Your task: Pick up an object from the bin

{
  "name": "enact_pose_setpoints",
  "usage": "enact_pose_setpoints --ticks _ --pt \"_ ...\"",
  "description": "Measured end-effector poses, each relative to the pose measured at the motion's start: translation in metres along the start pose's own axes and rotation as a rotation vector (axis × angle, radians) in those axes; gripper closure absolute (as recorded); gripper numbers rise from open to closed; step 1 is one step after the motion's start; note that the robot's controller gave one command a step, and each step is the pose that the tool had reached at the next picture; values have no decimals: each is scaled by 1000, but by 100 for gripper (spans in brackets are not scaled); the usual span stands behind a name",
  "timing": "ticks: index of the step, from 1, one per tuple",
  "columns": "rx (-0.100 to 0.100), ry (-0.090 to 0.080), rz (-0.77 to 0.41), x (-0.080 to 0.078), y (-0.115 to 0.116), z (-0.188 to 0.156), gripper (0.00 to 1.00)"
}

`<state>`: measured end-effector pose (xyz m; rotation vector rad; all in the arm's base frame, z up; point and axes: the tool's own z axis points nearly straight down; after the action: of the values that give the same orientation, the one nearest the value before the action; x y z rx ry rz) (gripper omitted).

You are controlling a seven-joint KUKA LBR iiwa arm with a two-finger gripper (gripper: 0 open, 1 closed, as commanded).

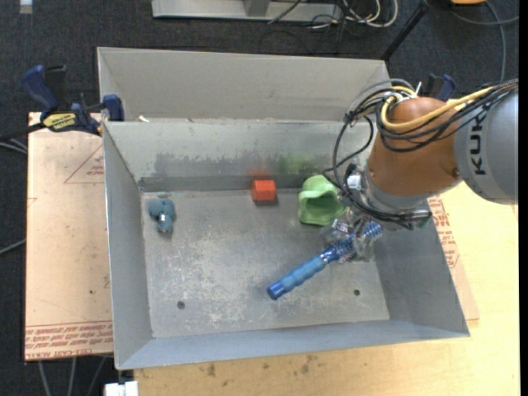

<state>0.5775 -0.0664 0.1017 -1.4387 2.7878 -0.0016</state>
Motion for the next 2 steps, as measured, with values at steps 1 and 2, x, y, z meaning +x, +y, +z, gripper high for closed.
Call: enact_pose_setpoints --ticks 1,2 --pt "-2 1 2 -1 0 -9 100" --pt "0 0 5 -3 0 -37 100"
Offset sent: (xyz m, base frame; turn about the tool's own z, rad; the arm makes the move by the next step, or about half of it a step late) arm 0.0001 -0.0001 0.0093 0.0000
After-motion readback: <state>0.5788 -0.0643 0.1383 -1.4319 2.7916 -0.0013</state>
